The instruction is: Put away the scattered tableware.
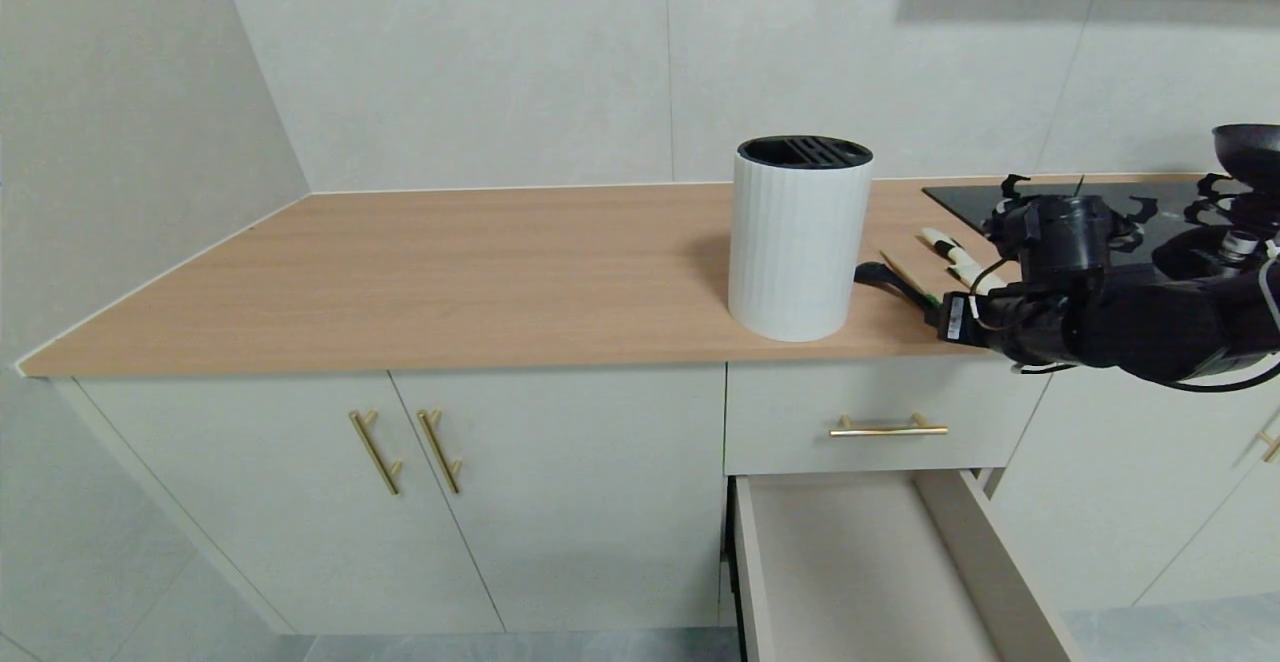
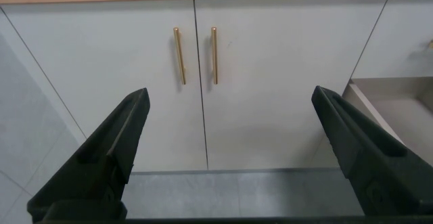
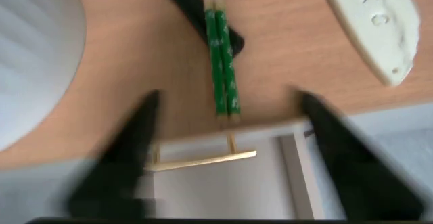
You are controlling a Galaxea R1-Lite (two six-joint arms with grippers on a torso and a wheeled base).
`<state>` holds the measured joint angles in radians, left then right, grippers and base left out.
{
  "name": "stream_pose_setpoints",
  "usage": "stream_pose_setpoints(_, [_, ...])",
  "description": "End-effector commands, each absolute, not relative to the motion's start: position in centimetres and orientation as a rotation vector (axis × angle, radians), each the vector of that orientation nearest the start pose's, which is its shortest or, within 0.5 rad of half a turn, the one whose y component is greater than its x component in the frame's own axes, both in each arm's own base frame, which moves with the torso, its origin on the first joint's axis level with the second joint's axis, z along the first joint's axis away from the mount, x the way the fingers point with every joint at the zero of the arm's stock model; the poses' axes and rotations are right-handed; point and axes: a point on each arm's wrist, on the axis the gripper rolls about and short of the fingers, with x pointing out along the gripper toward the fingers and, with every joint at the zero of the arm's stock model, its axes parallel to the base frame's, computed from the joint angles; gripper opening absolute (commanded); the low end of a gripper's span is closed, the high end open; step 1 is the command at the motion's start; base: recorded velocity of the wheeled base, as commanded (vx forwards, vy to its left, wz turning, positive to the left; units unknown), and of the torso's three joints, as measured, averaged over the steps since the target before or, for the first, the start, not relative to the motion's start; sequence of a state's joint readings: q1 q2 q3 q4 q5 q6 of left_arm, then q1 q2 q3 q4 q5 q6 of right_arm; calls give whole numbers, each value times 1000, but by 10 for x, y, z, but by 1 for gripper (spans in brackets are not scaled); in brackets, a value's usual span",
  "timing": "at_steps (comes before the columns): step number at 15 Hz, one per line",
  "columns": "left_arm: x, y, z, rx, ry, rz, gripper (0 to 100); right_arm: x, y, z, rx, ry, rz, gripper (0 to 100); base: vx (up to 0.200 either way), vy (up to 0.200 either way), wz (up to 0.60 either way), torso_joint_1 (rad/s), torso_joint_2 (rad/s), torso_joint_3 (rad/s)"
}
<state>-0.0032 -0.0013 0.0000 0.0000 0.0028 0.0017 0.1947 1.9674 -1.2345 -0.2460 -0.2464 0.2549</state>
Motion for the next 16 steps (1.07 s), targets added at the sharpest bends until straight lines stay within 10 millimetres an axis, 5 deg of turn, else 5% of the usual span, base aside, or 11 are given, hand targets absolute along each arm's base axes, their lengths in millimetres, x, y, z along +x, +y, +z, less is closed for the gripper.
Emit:
stream_pose_setpoints(1, [-23, 0, 75, 2, 0, 0, 100, 384, 70, 160, 138, 477, -122, 0, 0, 0, 0, 0, 0, 0])
stream_pose_setpoints(9, [-23, 0, 76, 2, -2, 0, 100, 375, 69, 175, 151, 445, -118, 0, 0, 0, 0, 0, 0, 0])
stream_pose_setpoints(16, [-23, 0, 75, 2, 0, 0, 100, 320, 65, 215, 144, 397, -82, 0, 0, 0, 0, 0, 0, 0])
